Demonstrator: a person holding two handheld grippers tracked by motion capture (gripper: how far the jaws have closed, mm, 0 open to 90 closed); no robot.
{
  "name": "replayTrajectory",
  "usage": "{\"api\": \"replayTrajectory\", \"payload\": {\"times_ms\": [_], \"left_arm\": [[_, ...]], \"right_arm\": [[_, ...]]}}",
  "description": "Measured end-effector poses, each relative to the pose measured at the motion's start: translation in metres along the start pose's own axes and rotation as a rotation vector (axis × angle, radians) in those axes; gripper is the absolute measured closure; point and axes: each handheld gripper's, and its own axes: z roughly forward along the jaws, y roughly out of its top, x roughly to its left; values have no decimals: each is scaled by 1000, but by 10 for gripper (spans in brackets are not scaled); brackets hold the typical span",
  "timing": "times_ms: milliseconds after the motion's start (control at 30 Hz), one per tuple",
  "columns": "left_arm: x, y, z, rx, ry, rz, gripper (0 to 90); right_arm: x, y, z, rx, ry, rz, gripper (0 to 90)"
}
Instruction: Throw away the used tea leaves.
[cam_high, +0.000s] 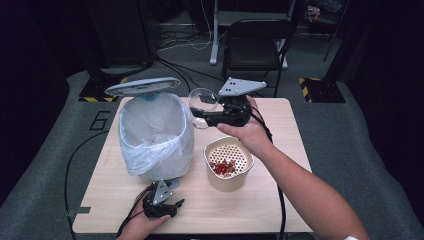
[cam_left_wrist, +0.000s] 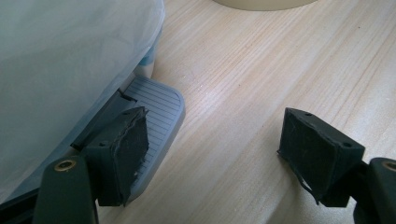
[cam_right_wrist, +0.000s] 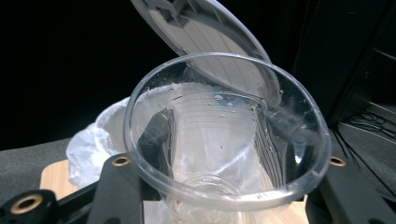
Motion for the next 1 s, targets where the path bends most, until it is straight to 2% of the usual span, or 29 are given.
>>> {"api": "replayTrajectory", "payload": {"times_ms": [433,467,500,533,567,733,800,833,967,1000], "left_arm": [[0,0,0,3,-1,1,236],[1,1,-2,24,-22,7,235],[0,0,0,2,0,1,235],[0,0,-1,13,-6,-6,235],[0,0,0,-1,0,0,235],[0,0,0,0,0,0,235],[1,1,-1,18,-12,4,235],[0,0,0,0,0,0,235],[0,0,0,0,-1,0,235],[1,1,-2,24,-23,6,235]], "right_arm": [[19,6,26,20,73,-9,476],[19,6,28,22,74,-8,476],[21,6,32,26,77,1,476],[21,6,34,28,78,-2,476],[21,6,37,31,81,0,476],[25,6,49,37,83,-7,474],[26,5,55,43,82,-15,473],[27,5,58,46,81,-13,473],[29,3,71,57,81,-12,472],[30,3,74,59,82,-9,471]]}}
